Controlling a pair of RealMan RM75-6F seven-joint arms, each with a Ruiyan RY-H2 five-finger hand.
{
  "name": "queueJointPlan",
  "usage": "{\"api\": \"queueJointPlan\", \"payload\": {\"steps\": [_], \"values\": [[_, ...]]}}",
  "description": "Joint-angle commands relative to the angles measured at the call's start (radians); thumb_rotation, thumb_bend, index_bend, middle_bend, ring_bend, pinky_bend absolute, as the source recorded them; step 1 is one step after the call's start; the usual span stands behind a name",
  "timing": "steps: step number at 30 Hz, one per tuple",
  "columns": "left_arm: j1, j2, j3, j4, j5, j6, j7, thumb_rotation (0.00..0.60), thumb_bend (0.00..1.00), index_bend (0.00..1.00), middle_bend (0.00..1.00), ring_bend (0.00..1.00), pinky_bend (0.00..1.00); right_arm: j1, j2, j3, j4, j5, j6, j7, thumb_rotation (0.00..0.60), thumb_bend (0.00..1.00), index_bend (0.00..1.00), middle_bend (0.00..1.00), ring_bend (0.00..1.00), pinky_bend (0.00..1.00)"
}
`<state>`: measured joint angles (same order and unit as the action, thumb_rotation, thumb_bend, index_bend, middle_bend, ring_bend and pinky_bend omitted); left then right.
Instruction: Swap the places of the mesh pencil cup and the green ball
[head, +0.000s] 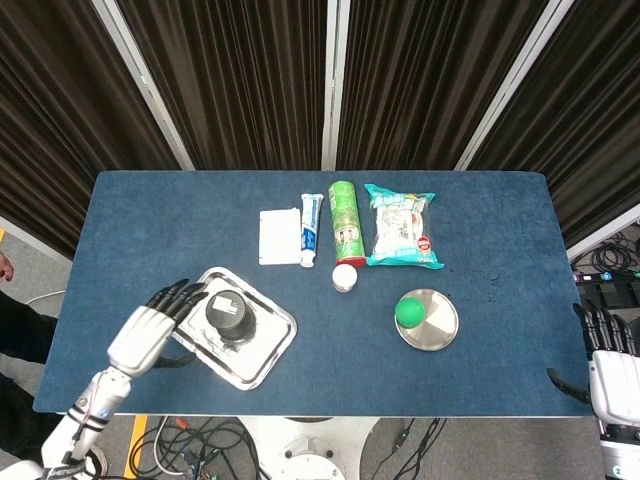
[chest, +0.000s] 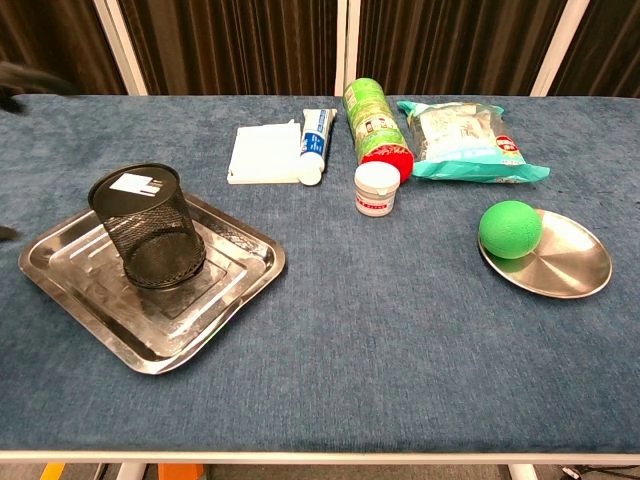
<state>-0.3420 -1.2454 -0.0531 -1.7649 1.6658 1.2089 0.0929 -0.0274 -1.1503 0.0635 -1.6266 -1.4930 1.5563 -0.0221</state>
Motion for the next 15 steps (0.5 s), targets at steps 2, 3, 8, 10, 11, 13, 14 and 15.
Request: {"api": "queueJointPlan", "payload": {"steps": [2,3,8,10,11,13,14,15], "values": [[-0.088,-0.085,-0.042,0.021,-0.033,-0.082,0.043,0.6,0.1,0.1,0.04,0.01,0.14,0.002,0.004,-0.002,-0.005,-0.004,-0.001,-0.008,0.6,0.09,0.0,0.0,0.0,0.0],[-0.097,-0.095,-0.046,0.03,-0.041,-0.09,0.047,0.6,0.1,0.1,0.04,0.01,0.14,0.002,0.006,-0.002,-0.006,-0.004,-0.001,-0.01,0.6,0.09,0.0,0.0,0.0,0.0],[-0.141,-0.125,-0.056,0.064,-0.093,-0.149,0.038,0.6,0.1,0.1,0.04,0.01,0.13,0.004,0.011,-0.002,-0.008,-0.001,-0.006,-0.013,0.6,0.09,0.0,0.0,0.0,0.0],[-0.156,-0.129,-0.055,0.075,-0.108,-0.172,0.034,0.6,0.1,0.1,0.04,0.01,0.12,0.005,0.01,-0.002,-0.007,0.002,-0.009,-0.014,0.6,0.09,0.0,0.0,0.0,0.0],[-0.166,-0.134,-0.056,0.084,-0.118,-0.186,0.032,0.6,0.1,0.1,0.04,0.01,0.12,0.005,0.009,-0.002,-0.006,0.004,-0.011,-0.014,0.6,0.09,0.0,0.0,0.0,0.0],[-0.18,-0.142,-0.058,0.098,-0.136,-0.206,0.026,0.6,0.1,0.1,0.04,0.01,0.12,0.006,0.007,-0.002,-0.005,0.005,-0.013,-0.014,0.6,0.09,0.0,0.0,0.0,0.0],[-0.19,-0.147,-0.059,0.109,-0.146,-0.217,0.022,0.6,0.1,0.1,0.04,0.01,0.12,0.006,0.005,-0.002,-0.003,0.007,-0.014,-0.013,0.6,0.09,0.0,0.0,0.0,0.0],[-0.196,-0.151,-0.061,0.119,-0.152,-0.225,0.022,0.6,0.1,0.1,0.04,0.01,0.12,0.006,0.004,-0.002,-0.002,0.008,-0.015,-0.012,0.6,0.09,0.0,0.0,0.0,0.0]]}}
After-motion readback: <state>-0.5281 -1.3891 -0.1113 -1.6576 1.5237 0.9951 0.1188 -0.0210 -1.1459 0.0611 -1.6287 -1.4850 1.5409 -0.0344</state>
